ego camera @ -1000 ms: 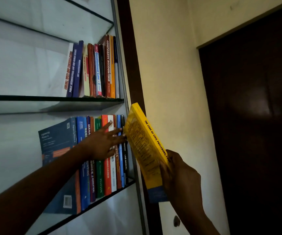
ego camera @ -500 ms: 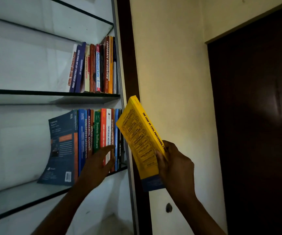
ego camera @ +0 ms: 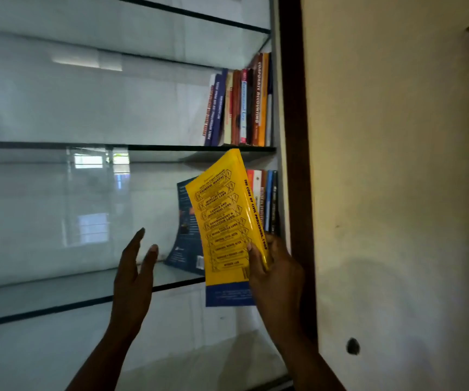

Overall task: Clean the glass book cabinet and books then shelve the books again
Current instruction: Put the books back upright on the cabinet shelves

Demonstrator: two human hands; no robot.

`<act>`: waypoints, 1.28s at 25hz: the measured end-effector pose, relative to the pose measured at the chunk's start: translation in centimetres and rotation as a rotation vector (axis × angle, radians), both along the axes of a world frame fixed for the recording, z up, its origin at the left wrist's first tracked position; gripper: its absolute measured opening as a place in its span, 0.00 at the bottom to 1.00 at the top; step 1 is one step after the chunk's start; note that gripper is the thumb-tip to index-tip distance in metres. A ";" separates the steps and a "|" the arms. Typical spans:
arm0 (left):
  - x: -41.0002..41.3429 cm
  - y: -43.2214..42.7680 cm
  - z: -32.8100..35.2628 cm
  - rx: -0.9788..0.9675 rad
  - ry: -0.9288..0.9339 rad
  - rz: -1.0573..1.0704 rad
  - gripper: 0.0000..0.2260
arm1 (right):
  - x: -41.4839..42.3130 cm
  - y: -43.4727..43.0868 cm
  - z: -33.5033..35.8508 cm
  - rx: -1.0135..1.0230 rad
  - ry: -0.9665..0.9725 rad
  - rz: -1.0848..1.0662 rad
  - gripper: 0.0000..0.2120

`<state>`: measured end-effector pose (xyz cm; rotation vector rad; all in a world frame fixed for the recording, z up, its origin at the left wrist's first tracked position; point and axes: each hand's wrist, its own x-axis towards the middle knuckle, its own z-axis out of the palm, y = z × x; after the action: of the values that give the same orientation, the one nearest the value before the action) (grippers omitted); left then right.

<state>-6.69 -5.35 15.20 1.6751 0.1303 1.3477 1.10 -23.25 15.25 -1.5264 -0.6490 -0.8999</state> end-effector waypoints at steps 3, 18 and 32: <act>0.8 2.1 1.2 0.092 0.009 -0.060 0.22 | 1.1 8.2 0.4 0.109 0.006 -0.014 0.22; 15.8 7.3 1.9 -0.355 0.195 -0.865 0.36 | 9.5 20.1 -4.0 -0.068 -0.118 -0.382 0.26; 17.2 4.9 -0.6 0.144 0.257 -0.124 0.48 | 12.4 13.8 -5.0 0.082 -0.126 -0.017 0.24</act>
<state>10.51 -0.46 14.64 1.9413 0.0780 1.0666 13.53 -9.44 10.25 -1.4125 -0.6825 -1.0294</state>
